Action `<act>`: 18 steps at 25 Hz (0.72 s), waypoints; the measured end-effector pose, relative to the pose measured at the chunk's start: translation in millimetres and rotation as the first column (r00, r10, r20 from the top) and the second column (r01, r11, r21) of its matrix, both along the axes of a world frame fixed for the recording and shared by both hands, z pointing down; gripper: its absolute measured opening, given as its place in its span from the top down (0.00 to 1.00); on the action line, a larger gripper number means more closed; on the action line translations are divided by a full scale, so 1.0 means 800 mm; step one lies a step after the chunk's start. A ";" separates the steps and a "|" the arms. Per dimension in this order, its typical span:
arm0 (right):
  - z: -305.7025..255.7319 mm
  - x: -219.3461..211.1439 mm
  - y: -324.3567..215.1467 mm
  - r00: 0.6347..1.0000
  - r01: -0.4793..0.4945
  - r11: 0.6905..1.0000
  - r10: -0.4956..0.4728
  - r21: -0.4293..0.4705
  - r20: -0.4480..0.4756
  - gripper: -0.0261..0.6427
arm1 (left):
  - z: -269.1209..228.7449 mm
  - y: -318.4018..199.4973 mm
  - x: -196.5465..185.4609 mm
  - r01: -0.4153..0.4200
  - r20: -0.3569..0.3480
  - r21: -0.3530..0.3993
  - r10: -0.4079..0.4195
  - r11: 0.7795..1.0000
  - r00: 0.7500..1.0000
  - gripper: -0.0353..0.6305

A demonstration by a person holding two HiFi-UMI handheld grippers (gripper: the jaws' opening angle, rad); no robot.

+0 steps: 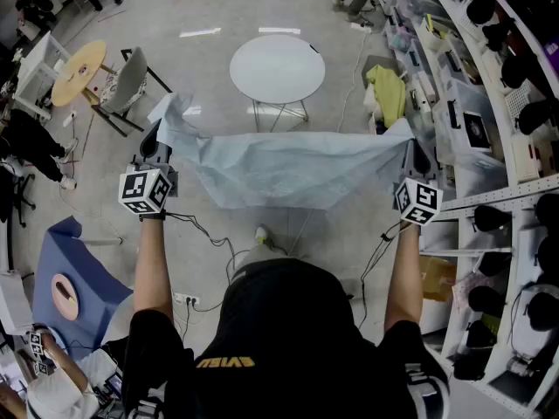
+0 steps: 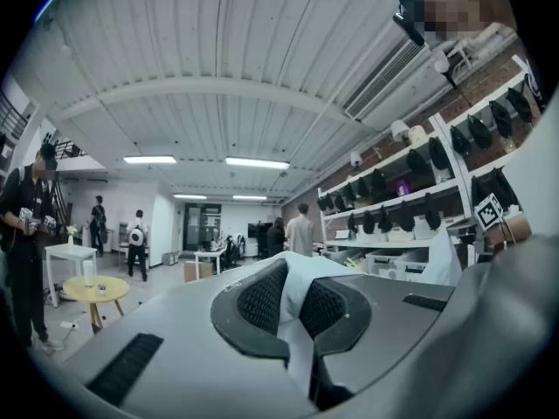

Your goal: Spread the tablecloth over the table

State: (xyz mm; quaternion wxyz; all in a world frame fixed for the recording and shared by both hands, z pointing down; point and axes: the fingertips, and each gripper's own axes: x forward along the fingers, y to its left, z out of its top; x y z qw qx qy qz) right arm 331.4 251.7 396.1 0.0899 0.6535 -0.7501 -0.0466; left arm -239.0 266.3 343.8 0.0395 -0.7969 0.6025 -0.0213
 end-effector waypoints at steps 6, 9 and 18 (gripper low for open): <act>-0.031 0.029 0.016 0.995 0.086 0.993 -0.082 0.078 -0.057 0.96 | -0.008 0.020 0.107 -0.017 0.068 0.003 0.017 1.000 0.998 0.92; -0.047 0.010 0.019 0.990 0.138 0.985 -0.135 0.105 -0.039 0.96 | -0.013 0.039 0.126 0.017 0.097 -0.003 -0.017 1.000 0.995 0.92; -0.069 0.012 0.033 0.986 0.164 0.982 -0.160 0.096 -0.052 0.96 | -0.018 0.056 0.145 0.064 0.098 0.036 -0.067 0.997 0.993 0.92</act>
